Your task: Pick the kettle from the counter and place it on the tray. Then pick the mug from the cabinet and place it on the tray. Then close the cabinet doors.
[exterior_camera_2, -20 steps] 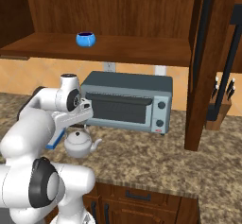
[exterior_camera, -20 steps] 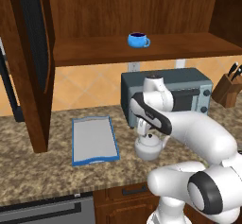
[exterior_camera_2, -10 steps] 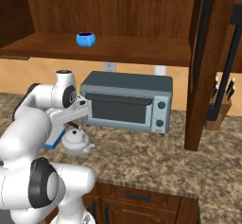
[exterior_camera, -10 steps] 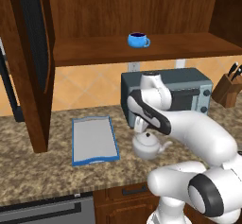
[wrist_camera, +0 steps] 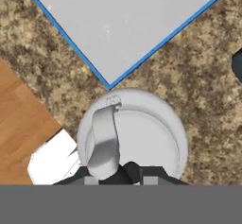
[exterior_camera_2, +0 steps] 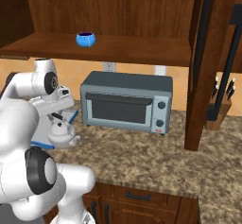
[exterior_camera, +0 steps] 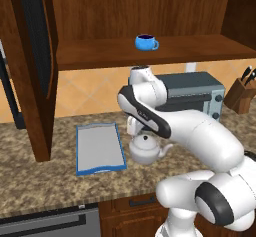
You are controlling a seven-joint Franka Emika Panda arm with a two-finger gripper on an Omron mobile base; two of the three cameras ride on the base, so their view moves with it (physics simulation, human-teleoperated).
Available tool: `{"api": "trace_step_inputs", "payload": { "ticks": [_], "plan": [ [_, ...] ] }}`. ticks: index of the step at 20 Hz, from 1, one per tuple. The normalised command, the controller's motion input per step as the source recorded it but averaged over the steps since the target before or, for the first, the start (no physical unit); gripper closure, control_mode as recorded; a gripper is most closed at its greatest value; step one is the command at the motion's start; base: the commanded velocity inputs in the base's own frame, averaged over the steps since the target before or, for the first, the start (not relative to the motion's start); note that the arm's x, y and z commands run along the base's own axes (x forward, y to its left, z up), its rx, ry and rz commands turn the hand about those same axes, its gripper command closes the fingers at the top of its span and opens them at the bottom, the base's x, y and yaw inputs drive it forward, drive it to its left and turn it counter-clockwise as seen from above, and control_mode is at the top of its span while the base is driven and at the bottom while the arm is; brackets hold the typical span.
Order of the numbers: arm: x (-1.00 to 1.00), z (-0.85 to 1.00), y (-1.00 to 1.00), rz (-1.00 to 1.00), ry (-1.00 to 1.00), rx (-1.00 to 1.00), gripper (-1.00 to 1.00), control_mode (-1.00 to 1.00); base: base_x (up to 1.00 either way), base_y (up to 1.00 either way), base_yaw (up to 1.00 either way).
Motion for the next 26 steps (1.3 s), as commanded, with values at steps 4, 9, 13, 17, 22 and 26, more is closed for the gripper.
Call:
{"api": "trace_step_inputs", "payload": {
  "ticks": [4,9,13,17,22,26],
  "plan": [
    [0.00,0.00,0.03,0.00,0.00,0.00,1.00,-1.00,0.00,0.00,0.00],
    [0.01,-0.11,0.54,0.00,-0.06,0.00,1.00,-1.00,0.00,0.00,0.00],
    [0.00,-0.26,0.77,-0.03,-0.11,0.00,1.00,-1.00,0.00,0.00,0.00],
    [0.07,-0.11,0.67,-0.01,-0.08,0.00,1.00,-1.00,0.00,0.00,0.00],
    [0.19,0.00,0.45,0.00,-0.19,0.00,1.00,-1.00,0.00,0.00,0.00],
    [0.23,0.00,0.17,0.00,-0.13,0.00,1.00,-1.00,0.00,0.00,0.00]
  ]
}}
